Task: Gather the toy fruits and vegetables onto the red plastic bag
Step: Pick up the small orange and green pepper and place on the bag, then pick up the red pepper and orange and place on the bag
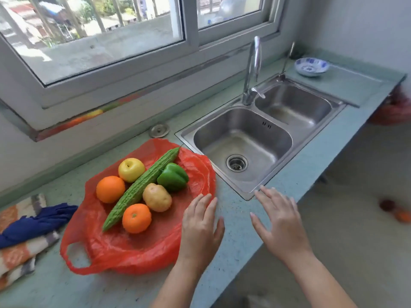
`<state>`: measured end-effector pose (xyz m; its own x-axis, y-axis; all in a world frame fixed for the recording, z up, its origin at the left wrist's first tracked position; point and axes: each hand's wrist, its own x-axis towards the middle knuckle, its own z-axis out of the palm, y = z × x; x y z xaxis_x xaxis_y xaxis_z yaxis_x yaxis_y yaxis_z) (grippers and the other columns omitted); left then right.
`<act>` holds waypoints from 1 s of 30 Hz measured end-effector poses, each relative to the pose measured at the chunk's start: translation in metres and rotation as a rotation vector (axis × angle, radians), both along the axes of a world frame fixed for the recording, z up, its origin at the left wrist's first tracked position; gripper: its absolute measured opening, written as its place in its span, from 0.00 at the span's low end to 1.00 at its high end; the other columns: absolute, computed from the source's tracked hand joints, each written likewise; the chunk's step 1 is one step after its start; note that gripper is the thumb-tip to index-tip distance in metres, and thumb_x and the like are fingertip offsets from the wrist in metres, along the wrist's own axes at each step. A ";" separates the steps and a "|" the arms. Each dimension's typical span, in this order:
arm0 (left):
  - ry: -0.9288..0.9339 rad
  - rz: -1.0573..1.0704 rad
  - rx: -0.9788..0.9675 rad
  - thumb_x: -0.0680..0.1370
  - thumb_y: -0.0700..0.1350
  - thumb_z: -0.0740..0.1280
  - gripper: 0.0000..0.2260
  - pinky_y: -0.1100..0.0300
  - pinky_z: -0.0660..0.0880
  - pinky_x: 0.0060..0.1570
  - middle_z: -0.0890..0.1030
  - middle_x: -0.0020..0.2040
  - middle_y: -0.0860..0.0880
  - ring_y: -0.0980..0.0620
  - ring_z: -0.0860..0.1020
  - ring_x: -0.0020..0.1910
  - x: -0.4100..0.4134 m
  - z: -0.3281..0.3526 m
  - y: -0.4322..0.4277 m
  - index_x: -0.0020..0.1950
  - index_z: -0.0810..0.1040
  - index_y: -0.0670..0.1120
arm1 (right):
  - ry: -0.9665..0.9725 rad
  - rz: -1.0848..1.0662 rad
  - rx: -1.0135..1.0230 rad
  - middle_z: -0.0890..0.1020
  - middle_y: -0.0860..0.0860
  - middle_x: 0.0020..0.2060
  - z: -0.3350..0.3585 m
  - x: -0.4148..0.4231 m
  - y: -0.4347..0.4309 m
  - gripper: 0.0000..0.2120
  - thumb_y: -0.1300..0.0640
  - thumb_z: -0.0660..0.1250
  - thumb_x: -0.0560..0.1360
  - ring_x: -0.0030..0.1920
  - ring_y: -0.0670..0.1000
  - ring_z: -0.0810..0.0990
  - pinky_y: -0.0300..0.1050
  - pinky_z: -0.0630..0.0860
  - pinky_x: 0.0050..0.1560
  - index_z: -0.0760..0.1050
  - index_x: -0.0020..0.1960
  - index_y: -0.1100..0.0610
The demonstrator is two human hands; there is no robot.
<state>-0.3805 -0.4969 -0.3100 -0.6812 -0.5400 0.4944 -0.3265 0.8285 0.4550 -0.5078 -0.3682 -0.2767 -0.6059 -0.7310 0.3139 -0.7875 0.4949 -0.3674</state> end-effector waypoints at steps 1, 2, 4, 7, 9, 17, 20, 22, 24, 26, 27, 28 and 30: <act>0.006 -0.033 -0.007 0.72 0.46 0.62 0.16 0.52 0.66 0.59 0.79 0.57 0.42 0.45 0.70 0.61 -0.006 0.003 0.005 0.58 0.75 0.41 | 0.007 -0.038 -0.009 0.79 0.56 0.58 0.001 -0.003 0.009 0.24 0.46 0.57 0.70 0.59 0.58 0.74 0.67 0.67 0.58 0.74 0.60 0.58; 0.014 -0.062 -0.016 0.72 0.46 0.62 0.16 0.52 0.66 0.59 0.79 0.56 0.42 0.45 0.70 0.60 -0.013 0.006 0.011 0.58 0.74 0.42 | 0.015 -0.076 -0.018 0.79 0.56 0.57 0.003 -0.005 0.017 0.24 0.46 0.57 0.70 0.58 0.58 0.76 0.67 0.66 0.58 0.75 0.59 0.58; 0.030 -0.115 -0.034 0.72 0.46 0.62 0.15 0.53 0.66 0.60 0.79 0.55 0.42 0.45 0.70 0.60 -0.026 0.012 0.022 0.58 0.73 0.43 | 0.033 -0.136 -0.025 0.80 0.56 0.56 0.004 -0.011 0.033 0.24 0.46 0.57 0.70 0.57 0.58 0.77 0.67 0.66 0.57 0.76 0.59 0.58; 0.044 -0.179 -0.049 0.72 0.45 0.62 0.14 0.53 0.66 0.61 0.79 0.55 0.42 0.45 0.71 0.59 -0.047 0.021 0.044 0.57 0.73 0.43 | 0.047 -0.200 -0.072 0.80 0.55 0.55 0.008 -0.026 0.058 0.23 0.46 0.57 0.70 0.58 0.57 0.75 0.68 0.67 0.57 0.76 0.58 0.58; 0.056 -0.222 -0.050 0.73 0.45 0.62 0.14 0.53 0.67 0.60 0.80 0.54 0.42 0.44 0.72 0.58 -0.066 0.026 0.062 0.56 0.74 0.43 | 0.057 -0.244 -0.119 0.81 0.55 0.55 0.012 -0.040 0.078 0.23 0.46 0.58 0.70 0.58 0.54 0.71 0.68 0.67 0.56 0.76 0.58 0.58; 0.052 -0.404 -0.028 0.74 0.44 0.60 0.13 0.50 0.71 0.56 0.79 0.55 0.44 0.44 0.73 0.58 -0.176 0.041 0.180 0.58 0.72 0.46 | 0.091 -0.460 -0.169 0.80 0.55 0.55 0.018 -0.124 0.214 0.22 0.47 0.58 0.70 0.58 0.56 0.74 0.66 0.68 0.57 0.76 0.57 0.58; 0.014 -0.497 -0.023 0.73 0.44 0.61 0.14 0.51 0.71 0.57 0.78 0.56 0.45 0.45 0.72 0.60 -0.223 0.036 0.241 0.58 0.73 0.45 | 0.107 -0.533 -0.157 0.81 0.55 0.55 0.018 -0.159 0.275 0.22 0.47 0.58 0.70 0.57 0.55 0.72 0.66 0.69 0.56 0.77 0.57 0.58; 0.007 -0.551 -0.004 0.73 0.45 0.61 0.14 0.53 0.70 0.58 0.79 0.56 0.45 0.47 0.72 0.60 -0.255 0.033 0.283 0.58 0.73 0.45 | 0.108 -0.585 -0.152 0.81 0.56 0.55 0.019 -0.181 0.316 0.22 0.47 0.58 0.70 0.56 0.58 0.75 0.65 0.70 0.55 0.77 0.56 0.59; 0.003 -0.621 0.011 0.73 0.45 0.61 0.14 0.54 0.69 0.58 0.79 0.56 0.45 0.46 0.72 0.60 -0.284 0.032 0.323 0.57 0.74 0.44 | 0.105 -0.636 -0.150 0.81 0.57 0.54 0.018 -0.201 0.356 0.22 0.48 0.59 0.70 0.54 0.60 0.78 0.65 0.73 0.53 0.77 0.56 0.60; -0.006 -0.680 0.018 0.73 0.45 0.61 0.15 0.56 0.67 0.59 0.79 0.56 0.45 0.45 0.73 0.60 -0.309 0.031 0.357 0.58 0.74 0.43 | 0.110 -0.691 -0.147 0.81 0.58 0.54 0.017 -0.219 0.392 0.22 0.48 0.59 0.70 0.53 0.61 0.79 0.63 0.74 0.51 0.77 0.56 0.61; -0.011 -0.703 0.021 0.73 0.45 0.60 0.15 0.57 0.66 0.60 0.79 0.57 0.45 0.46 0.72 0.60 -0.320 0.030 0.371 0.58 0.74 0.43 | 0.112 -0.719 -0.143 0.81 0.58 0.54 0.015 -0.226 0.408 0.21 0.49 0.59 0.70 0.53 0.61 0.79 0.62 0.74 0.51 0.77 0.56 0.61; -0.018 -0.724 0.026 0.73 0.46 0.60 0.15 0.57 0.66 0.60 0.78 0.57 0.45 0.46 0.72 0.60 -0.329 0.029 0.382 0.58 0.73 0.44 | 0.116 -0.743 -0.140 0.81 0.58 0.54 0.013 -0.232 0.422 0.21 0.49 0.59 0.71 0.53 0.61 0.79 0.60 0.74 0.51 0.77 0.56 0.62; -0.033 -0.758 0.049 0.74 0.46 0.60 0.15 0.55 0.67 0.60 0.78 0.57 0.46 0.47 0.72 0.60 -0.347 0.026 0.398 0.59 0.72 0.45 | 0.121 -0.786 -0.144 0.81 0.58 0.54 0.009 -0.245 0.444 0.21 0.49 0.59 0.71 0.53 0.61 0.78 0.57 0.73 0.51 0.77 0.56 0.61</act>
<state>-0.7277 -0.0991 -0.2841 -0.8885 0.0613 0.4547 0.3101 0.8106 0.4967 -0.7532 0.0758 -0.2674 -0.8819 -0.0525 0.4684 -0.2668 0.8748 -0.4043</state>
